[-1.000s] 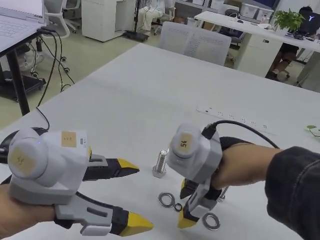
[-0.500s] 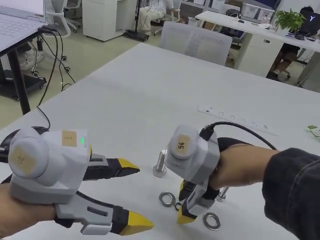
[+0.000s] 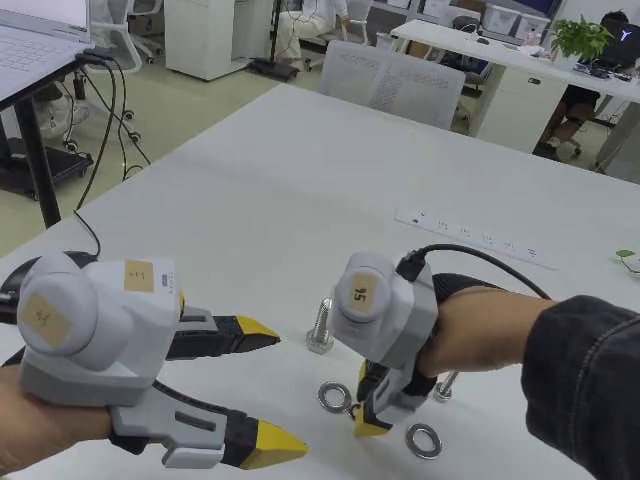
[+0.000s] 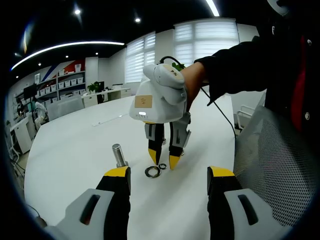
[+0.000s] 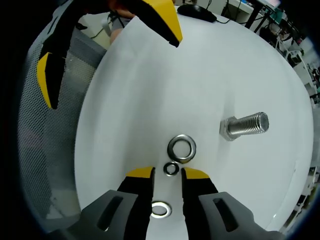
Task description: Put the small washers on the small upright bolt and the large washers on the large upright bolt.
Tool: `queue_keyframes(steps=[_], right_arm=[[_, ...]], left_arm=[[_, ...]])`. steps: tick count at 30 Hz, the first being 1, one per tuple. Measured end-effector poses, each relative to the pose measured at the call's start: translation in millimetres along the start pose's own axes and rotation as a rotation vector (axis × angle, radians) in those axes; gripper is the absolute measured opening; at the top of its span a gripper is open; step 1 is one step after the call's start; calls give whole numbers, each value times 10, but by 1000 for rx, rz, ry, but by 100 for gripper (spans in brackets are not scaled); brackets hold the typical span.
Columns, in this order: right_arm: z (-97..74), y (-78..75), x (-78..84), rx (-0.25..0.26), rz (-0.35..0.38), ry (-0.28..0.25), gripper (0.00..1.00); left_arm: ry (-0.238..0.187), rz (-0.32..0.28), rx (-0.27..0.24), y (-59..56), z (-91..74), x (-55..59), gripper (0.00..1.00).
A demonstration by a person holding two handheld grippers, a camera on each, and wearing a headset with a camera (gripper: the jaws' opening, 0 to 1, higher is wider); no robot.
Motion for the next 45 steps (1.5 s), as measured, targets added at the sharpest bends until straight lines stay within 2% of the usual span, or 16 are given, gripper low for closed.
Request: queue_keyframes(steps=[31,45], right_arm=[[0,-23,-16,17,-38,8,15],[5,-15,-19,21,-30,12,13]], left_arm=[[1,-3,5,15,-2,8,60],[2,-6,5,5,-1,25,60]])
Point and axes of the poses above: the centre of the closed fingertips' face, and the gripper's own axes: z roughly forward along the fingers, y roughly to its left, x roughly out of its underside, the point moved 9 cm from there along -z, roughly backward along the fingers, and after that the axes turned 6 degrees about -z, right-handed, at the moved point
